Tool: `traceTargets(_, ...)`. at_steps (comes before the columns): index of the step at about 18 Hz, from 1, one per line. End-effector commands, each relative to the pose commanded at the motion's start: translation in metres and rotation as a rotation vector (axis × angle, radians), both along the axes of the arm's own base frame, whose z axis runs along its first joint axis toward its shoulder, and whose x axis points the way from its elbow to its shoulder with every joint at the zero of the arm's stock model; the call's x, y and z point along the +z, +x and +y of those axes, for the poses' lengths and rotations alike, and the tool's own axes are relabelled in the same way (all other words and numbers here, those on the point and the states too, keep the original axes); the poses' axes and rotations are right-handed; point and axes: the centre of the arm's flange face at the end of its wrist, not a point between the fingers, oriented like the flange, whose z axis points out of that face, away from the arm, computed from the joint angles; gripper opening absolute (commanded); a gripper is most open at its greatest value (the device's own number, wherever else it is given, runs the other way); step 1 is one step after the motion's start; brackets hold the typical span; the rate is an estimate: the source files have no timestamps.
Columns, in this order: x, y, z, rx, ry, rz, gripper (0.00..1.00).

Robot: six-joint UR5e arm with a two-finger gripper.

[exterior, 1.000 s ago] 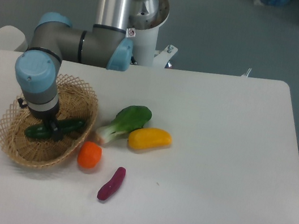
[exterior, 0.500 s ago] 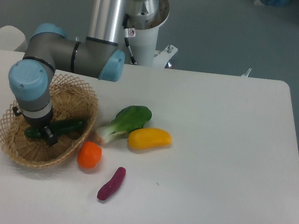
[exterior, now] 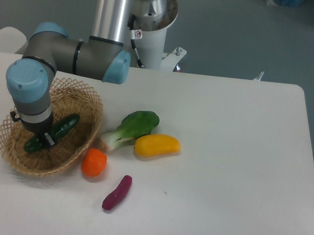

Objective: Pick up the cucumber from the basket
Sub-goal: 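Lift the cucumber out of the basket and carry it away, then carry the held cucumber away from the basket and hold it up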

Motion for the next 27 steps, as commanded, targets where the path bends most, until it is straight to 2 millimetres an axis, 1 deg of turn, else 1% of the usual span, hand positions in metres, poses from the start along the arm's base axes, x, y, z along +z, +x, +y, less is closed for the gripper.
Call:
traceTargets(2,0.006,-0.018,-0.003,0.028,0.005,0.004,0.19)
traceTargets(6,0.015,-0.066,-0.014,0.097,0.025,0.001,0.19)
traceTargets(8,0.025,-0.093,-0.018,0.136,0.042,0.009,0.19)
traceTargets(12,0.046,-0.154,-0.027,0.180,0.076,0.036,0.19)
traceTargets(16,0.057,-0.210,-0.041,0.202,0.071,0.045,0.19)
traceTargets(21,0.052,-0.269,-0.059,0.215,0.063,0.052,0.19)
traceTargets(27,0.040,-0.352,-0.083,0.203,0.055,0.071,0.19)
